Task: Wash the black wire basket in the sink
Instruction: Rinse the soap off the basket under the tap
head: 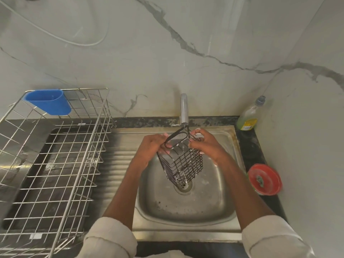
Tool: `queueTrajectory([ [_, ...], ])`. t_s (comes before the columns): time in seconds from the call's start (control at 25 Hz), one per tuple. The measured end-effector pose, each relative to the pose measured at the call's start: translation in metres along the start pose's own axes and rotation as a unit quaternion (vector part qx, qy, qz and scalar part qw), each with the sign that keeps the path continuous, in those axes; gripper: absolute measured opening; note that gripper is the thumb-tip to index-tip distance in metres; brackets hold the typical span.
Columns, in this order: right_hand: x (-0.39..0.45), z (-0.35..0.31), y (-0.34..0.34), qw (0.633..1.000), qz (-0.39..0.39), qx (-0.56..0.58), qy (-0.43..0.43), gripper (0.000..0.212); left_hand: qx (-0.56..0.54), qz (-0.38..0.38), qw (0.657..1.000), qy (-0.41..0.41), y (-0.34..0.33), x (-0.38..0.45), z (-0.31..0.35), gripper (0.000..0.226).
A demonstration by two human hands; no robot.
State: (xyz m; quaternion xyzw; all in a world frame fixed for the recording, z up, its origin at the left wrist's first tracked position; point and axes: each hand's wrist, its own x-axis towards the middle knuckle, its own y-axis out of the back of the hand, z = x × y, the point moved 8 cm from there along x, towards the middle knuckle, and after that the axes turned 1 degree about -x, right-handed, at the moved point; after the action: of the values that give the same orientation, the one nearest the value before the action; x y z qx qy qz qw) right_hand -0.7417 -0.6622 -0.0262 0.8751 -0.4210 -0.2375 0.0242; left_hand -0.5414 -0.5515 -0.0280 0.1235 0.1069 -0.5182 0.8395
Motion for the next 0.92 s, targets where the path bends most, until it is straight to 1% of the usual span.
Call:
queueTrajectory([
  [0.08,0.009,-0.005,-0.010,0.999,-0.038,-0.016,0.000,0.045,-0.016,-0.009,0.999,0.032,-0.002,0.002,-0.006,0.033],
  [0.16,0.014,-0.007,-0.021,0.995,-0.093,-0.020,-0.022,0.044,-0.051,0.035,0.995,0.081,0.001,0.000,-0.020,0.025],
  [0.2,0.017,-0.007,-0.024,0.994,-0.107,-0.019,-0.032,0.042,-0.064,0.059,0.991,0.099,0.002,-0.002,-0.027,0.024],
  [0.24,0.020,-0.008,-0.026,0.994,-0.105,-0.028,-0.031,0.037,-0.073,0.077,0.988,0.111,0.003,-0.004,-0.033,0.024],
  [0.28,0.023,-0.015,-0.029,0.995,-0.083,-0.044,-0.018,0.032,-0.081,0.090,0.985,0.120,0.003,-0.004,-0.038,0.024],
  [0.32,0.026,-0.023,-0.030,0.996,-0.039,-0.077,0.008,0.028,-0.087,0.100,0.983,0.128,0.004,-0.006,-0.042,0.023],
  [0.36,0.030,-0.032,-0.033,0.991,0.007,-0.123,0.043,0.027,-0.091,0.108,0.981,0.133,0.005,-0.006,-0.047,0.023],
  [0.4,0.033,-0.041,-0.040,0.983,0.035,-0.161,0.080,0.027,-0.090,0.112,0.980,0.136,0.007,-0.006,-0.051,0.023],
  [0.48,0.039,-0.051,-0.059,0.969,0.033,-0.207,0.128,0.026,-0.084,0.106,0.981,0.141,0.009,-0.007,-0.059,0.025],
  [0.56,0.047,-0.052,-0.061,0.972,0.045,-0.198,0.115,0.020,-0.087,0.092,0.982,0.140,0.009,-0.006,-0.064,0.026],
  [0.6,0.048,-0.051,-0.056,0.975,0.063,-0.187,0.100,0.016,-0.089,0.084,0.983,0.139,0.008,-0.005,-0.066,0.026],
  [0.64,0.049,-0.053,-0.049,0.972,0.084,-0.199,0.095,0.016,-0.092,0.075,0.983,0.139,0.008,-0.004,-0.066,0.026],
  [0.72,0.054,-0.051,-0.038,0.944,0.105,-0.295,0.102,0.020,-0.099,0.049,0.985,0.132,0.007,0.002,-0.061,0.026],
  [0.76,0.057,-0.046,-0.033,0.941,0.088,-0.310,0.106,0.020,-0.096,0.032,0.986,0.130,0.005,0.009,-0.058,0.026],
  [0.8,0.060,-0.040,-0.031,0.950,0.045,-0.290,0.105,0.021,-0.093,0.012,0.987,0.129,0.002,0.016,-0.053,0.025],
  [0.88,0.057,-0.025,-0.028,0.976,-0.063,-0.196,0.070,0.029,-0.086,-0.024,0.987,0.132,-0.004,0.033,-0.047,0.023],
  [0.92,0.054,-0.018,-0.023,0.987,-0.087,-0.127,0.041,0.031,-0.080,-0.037,0.987,0.131,-0.008,0.041,-0.043,0.023],
])
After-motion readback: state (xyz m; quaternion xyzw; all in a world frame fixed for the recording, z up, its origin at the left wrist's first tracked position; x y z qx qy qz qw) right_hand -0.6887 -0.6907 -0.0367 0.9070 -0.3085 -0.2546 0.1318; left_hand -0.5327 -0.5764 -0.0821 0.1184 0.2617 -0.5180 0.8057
